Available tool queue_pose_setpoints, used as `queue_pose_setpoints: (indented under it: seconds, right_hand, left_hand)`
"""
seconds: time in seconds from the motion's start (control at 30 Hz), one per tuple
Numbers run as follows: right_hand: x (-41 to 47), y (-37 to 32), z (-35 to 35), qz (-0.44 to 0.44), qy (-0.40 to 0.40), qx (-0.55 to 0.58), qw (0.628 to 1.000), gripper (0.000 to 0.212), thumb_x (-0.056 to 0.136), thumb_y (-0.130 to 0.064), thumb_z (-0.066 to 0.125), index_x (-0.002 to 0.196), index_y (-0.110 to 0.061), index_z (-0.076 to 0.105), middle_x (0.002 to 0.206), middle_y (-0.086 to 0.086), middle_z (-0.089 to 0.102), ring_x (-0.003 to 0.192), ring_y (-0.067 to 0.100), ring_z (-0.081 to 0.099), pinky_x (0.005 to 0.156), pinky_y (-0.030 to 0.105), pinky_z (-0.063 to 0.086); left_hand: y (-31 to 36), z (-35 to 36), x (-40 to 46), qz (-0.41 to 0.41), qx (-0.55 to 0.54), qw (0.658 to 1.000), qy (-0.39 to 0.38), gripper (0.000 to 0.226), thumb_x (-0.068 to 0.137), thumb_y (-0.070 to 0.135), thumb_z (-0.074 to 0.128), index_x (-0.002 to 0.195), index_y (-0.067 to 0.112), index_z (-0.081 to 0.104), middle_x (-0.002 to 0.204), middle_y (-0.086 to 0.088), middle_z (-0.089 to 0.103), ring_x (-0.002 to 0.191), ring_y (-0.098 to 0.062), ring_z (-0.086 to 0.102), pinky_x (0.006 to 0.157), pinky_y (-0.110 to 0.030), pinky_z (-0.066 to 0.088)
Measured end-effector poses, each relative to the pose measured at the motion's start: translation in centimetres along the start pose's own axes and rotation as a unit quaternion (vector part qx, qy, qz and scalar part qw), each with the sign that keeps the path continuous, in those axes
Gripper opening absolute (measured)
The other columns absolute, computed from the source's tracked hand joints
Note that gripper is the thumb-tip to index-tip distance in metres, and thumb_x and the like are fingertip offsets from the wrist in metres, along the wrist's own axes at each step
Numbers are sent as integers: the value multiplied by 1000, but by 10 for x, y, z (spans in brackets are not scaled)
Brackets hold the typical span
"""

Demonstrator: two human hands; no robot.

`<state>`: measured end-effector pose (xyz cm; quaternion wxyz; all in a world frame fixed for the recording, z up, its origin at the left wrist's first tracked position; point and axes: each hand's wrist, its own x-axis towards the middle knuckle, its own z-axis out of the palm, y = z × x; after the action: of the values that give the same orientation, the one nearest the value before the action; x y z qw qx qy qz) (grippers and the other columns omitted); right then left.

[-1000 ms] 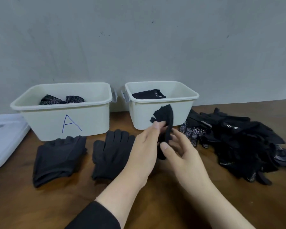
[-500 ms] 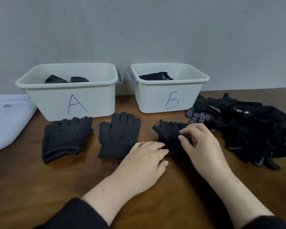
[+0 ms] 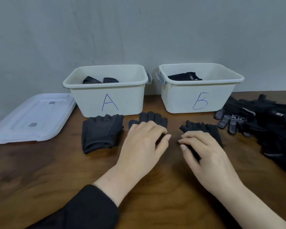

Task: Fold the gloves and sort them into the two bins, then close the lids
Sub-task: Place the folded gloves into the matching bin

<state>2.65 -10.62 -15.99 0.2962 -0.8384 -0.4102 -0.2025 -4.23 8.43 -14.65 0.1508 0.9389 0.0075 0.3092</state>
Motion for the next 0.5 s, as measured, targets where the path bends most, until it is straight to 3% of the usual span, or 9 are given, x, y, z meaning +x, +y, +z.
queue_pose_setpoints:
  seconds: [0.13,0.27,0.37,0.5]
  right_hand:
    - [15,-36,35,-33,-42,41,998,30,101,-27,49,116,-18,73,116,-10,63,108,7,57,96,24,48]
    - [30,-55,63,-14,-95,37,995,33,104,-30,44,126,-22,68,119,-12,65,110,7,57,98,25,48]
    - [33,-58,75,-20,-139,18,990,31,106,-32,43,124,-26,68,117,-14,64,107,7,54,96,32,48]
    - [32,-60,75,-12,-141,6,990,30,106,-34,43,122,-29,68,117,-17,62,107,4,51,93,26,45]
  left_hand:
    - [-63,-34,-23,-63,56,996,2,21,95,41,56,100,24,68,95,11,60,90,-12,54,83,-34,42]
    - [-109,-56,-47,-109,97,987,-60,32,91,49,58,110,26,70,101,14,58,95,-12,53,86,-33,37]
    - [-122,-59,-54,-133,92,981,-104,32,94,46,61,119,29,70,110,15,60,103,-11,54,87,-31,34]
    - [-123,-56,-47,-136,83,982,-97,19,98,37,59,112,32,72,109,16,63,101,-12,57,82,-33,34]
